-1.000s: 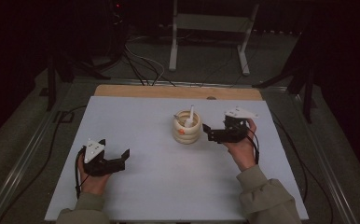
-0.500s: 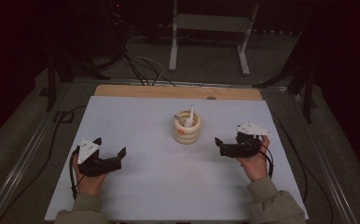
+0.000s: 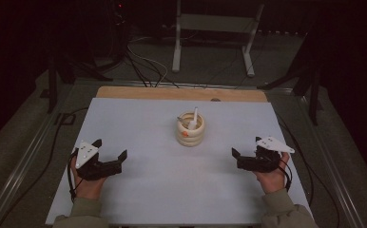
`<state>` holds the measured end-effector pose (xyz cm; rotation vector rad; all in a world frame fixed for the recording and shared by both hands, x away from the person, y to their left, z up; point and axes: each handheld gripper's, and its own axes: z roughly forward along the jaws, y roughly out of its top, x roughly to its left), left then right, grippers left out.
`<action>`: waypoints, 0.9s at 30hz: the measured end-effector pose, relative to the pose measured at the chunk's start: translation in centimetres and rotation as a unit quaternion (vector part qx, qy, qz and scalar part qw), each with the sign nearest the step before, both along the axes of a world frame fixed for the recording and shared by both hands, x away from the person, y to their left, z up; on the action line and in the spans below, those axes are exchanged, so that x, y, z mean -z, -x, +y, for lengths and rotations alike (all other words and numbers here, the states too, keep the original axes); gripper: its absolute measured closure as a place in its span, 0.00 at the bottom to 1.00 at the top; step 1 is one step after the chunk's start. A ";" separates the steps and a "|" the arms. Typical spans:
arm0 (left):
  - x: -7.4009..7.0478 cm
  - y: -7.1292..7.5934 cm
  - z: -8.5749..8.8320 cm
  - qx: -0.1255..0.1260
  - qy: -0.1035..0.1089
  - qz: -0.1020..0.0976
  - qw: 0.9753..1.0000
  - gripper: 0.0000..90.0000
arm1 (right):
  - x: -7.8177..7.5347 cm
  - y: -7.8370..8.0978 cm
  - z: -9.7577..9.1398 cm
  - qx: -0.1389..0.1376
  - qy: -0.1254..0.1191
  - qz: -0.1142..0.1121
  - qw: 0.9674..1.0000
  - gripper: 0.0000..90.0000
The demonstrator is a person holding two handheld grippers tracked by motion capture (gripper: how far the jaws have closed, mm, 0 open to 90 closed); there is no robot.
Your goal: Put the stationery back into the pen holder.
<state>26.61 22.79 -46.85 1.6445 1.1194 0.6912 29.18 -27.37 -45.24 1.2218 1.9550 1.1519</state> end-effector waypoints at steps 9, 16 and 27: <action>-0.3 0.4 0.2 0.010 -0.002 -0.013 1.000 0.01 | 1.8 1.3 -1.2 -0.001 -0.007 -0.006 1.000 0.01; -0.2 0.5 0.5 0.011 -0.001 -0.019 1.000 0.01 | 2.5 1.7 -2.3 -0.002 -0.034 -0.020 0.999 0.01; 0.0 0.7 1.2 -0.001 0.007 -0.030 1.000 0.01 | 2.9 1.8 -2.7 0.009 -0.042 -0.036 0.998 0.01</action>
